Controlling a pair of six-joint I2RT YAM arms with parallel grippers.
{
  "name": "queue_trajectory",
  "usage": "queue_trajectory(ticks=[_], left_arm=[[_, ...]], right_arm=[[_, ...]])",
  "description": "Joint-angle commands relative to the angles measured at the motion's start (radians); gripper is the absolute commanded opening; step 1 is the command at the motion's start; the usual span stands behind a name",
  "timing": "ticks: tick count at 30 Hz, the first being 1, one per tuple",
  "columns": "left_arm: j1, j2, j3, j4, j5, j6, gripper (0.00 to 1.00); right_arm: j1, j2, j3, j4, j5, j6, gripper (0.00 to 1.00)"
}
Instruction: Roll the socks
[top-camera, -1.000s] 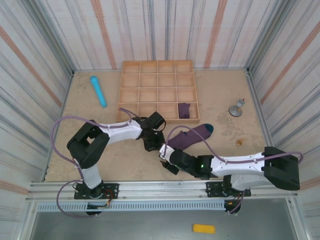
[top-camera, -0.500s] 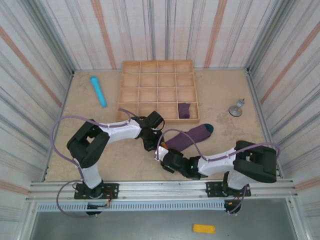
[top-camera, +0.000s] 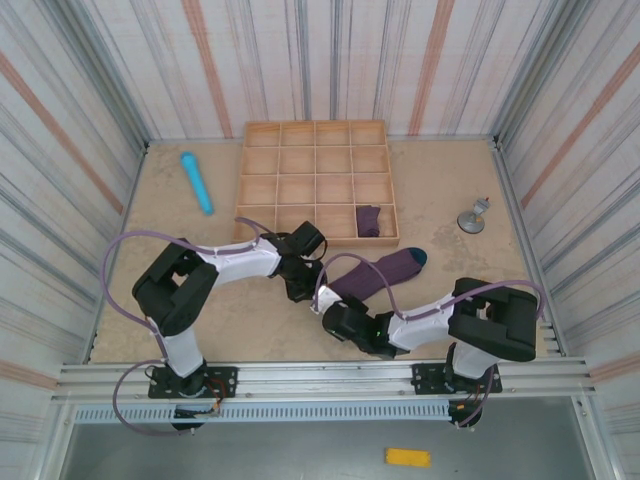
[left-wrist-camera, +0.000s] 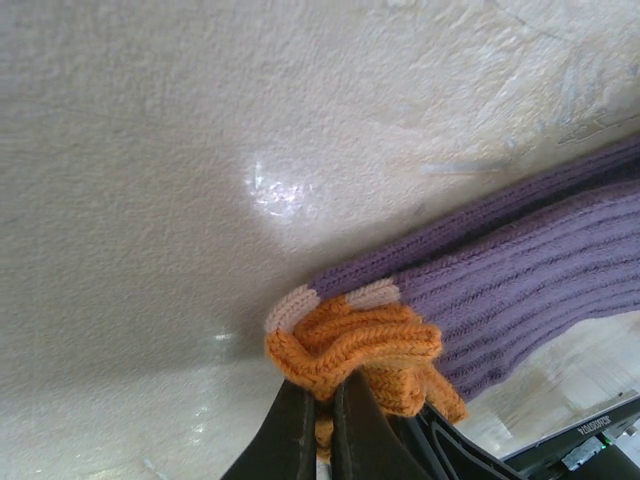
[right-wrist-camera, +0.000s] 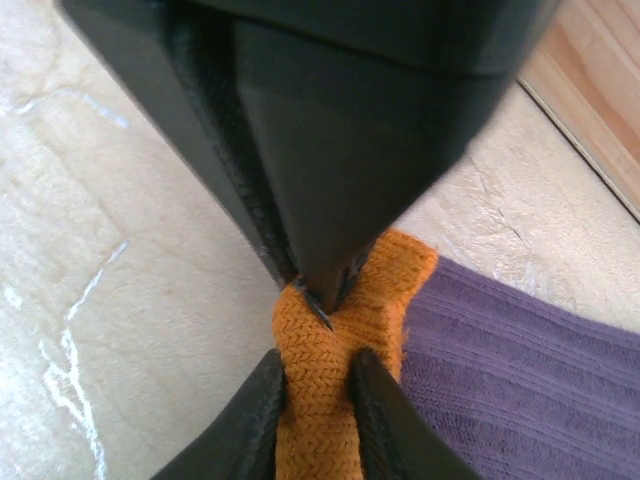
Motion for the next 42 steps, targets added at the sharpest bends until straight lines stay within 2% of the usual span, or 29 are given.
queue_trajectory(ticks=[1,4,6,10,12,14,16,21,25,32,35,38,42], left_arm=[[0.021,-0.01,-0.056,-0.07,-0.021,0.017,0.0],[0.04,-0.034,-0.086,-0.027,-0.005,0.001,0.02],[0.043,-0.044,-0.091,-0.014,-0.001,-0.001,0.15],[0.038,-0.059,-0.066,-0.036,-0.012,0.015,0.43],[0.033,-0.079,-0.064,-0.037,-0.029,0.011,0.52],[0.027,-0.101,-0.067,-0.027,-0.043,0.009,0.55],[0.012,-0.131,-0.071,-0.014,-0.076,0.003,0.65],[-0.033,-0.186,-0.08,0.003,-0.183,0.0,0.79],[-0.051,-0.203,-0.113,0.067,-0.199,-0.024,0.76],[-0.081,-0.211,-0.119,0.091,-0.216,-0.033,0.58],[-0.101,-0.212,-0.112,0.081,-0.249,-0.028,0.53],[-0.12,-0.213,-0.1,0.081,-0.277,-0.015,0.52],[-0.127,-0.197,-0.079,0.066,-0.283,-0.014,0.51]], right_arm=[[-0.039,0.02,-0.028,-0.076,-0.056,0.11,0.16],[-0.075,0.007,-0.042,-0.071,-0.129,0.149,0.11],[-0.098,-0.005,-0.052,-0.06,-0.193,0.173,0.0],[-0.158,-0.025,-0.079,-0.029,-0.331,0.226,0.0],[-0.185,-0.045,-0.093,-0.02,-0.387,0.262,0.0],[-0.222,-0.073,-0.11,-0.007,-0.465,0.299,0.0],[-0.266,-0.106,-0.132,0.005,-0.541,0.34,0.0],[-0.363,-0.155,-0.167,0.029,-0.698,0.422,0.0],[-0.432,-0.127,-0.194,0.072,-0.795,0.509,0.0],[-0.476,-0.094,-0.232,0.111,-0.849,0.628,0.0],[-0.488,-0.141,-0.234,0.034,-0.832,0.66,0.0],[-0.511,-0.206,-0.247,-0.056,-0.821,0.706,0.0],[-0.577,-0.264,-0.276,-0.104,-0.896,0.762,0.0]])
